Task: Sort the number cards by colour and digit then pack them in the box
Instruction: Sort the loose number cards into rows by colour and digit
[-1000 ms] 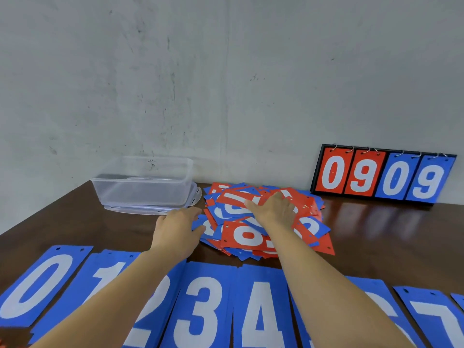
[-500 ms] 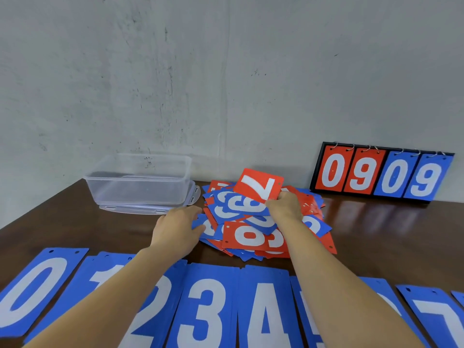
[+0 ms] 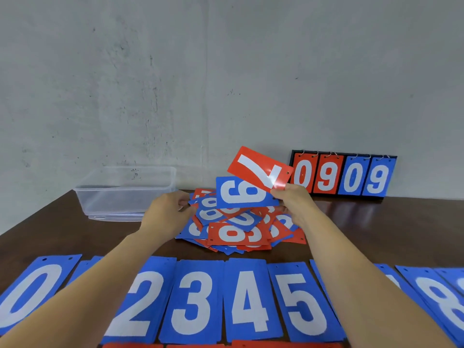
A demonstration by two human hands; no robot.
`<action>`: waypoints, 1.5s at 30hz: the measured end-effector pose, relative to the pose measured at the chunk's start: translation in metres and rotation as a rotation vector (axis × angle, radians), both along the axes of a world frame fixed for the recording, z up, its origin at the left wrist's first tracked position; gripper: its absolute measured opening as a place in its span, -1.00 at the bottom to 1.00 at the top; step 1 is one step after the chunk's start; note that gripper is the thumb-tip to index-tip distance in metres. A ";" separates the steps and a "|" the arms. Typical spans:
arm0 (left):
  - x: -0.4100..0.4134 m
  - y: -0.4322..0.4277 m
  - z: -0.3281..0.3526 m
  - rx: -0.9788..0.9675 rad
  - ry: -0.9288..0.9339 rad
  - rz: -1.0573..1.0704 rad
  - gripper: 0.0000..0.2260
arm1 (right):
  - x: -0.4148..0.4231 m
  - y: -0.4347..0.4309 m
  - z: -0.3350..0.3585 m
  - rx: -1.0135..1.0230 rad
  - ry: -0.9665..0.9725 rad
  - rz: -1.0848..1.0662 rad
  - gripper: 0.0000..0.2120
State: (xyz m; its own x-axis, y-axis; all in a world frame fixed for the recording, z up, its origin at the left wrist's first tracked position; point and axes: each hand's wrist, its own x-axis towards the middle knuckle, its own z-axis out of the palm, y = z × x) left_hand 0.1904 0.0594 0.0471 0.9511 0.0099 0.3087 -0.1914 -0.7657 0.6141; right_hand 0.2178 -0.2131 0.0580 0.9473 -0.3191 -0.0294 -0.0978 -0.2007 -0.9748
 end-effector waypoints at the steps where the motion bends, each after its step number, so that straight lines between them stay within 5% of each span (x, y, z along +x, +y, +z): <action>1: -0.001 -0.002 0.003 -0.036 -0.002 -0.012 -0.66 | -0.007 -0.001 0.003 0.008 -0.012 0.001 -0.90; 6: -0.003 -0.009 0.013 -0.220 -0.011 -0.098 -0.65 | -0.043 -0.006 0.015 -0.035 -0.060 0.104 -0.94; 11: -0.014 -0.022 0.026 -0.506 0.020 -0.197 -0.62 | -0.078 -0.004 0.026 -0.295 0.010 0.313 -0.94; 19: -0.046 -0.038 0.021 -0.464 0.304 -0.591 -0.85 | -0.108 0.012 0.037 -0.194 -0.042 0.364 -0.90; 26: -0.051 -0.045 0.010 -0.754 0.319 -0.480 -0.93 | -0.117 0.028 0.017 0.209 -0.094 0.259 -0.83; 45: -0.112 -0.094 0.010 -0.815 0.439 -0.305 -0.79 | -0.183 -0.043 0.000 -0.128 -0.109 0.121 -0.88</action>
State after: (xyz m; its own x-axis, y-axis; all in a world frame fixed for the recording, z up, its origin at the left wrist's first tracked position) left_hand 0.0783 -0.0344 0.0572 0.9769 -0.2029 -0.0665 0.0617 -0.0303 0.9976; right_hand 0.0351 -0.2563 0.0583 0.9744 -0.1970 0.1086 0.0390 -0.3275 -0.9440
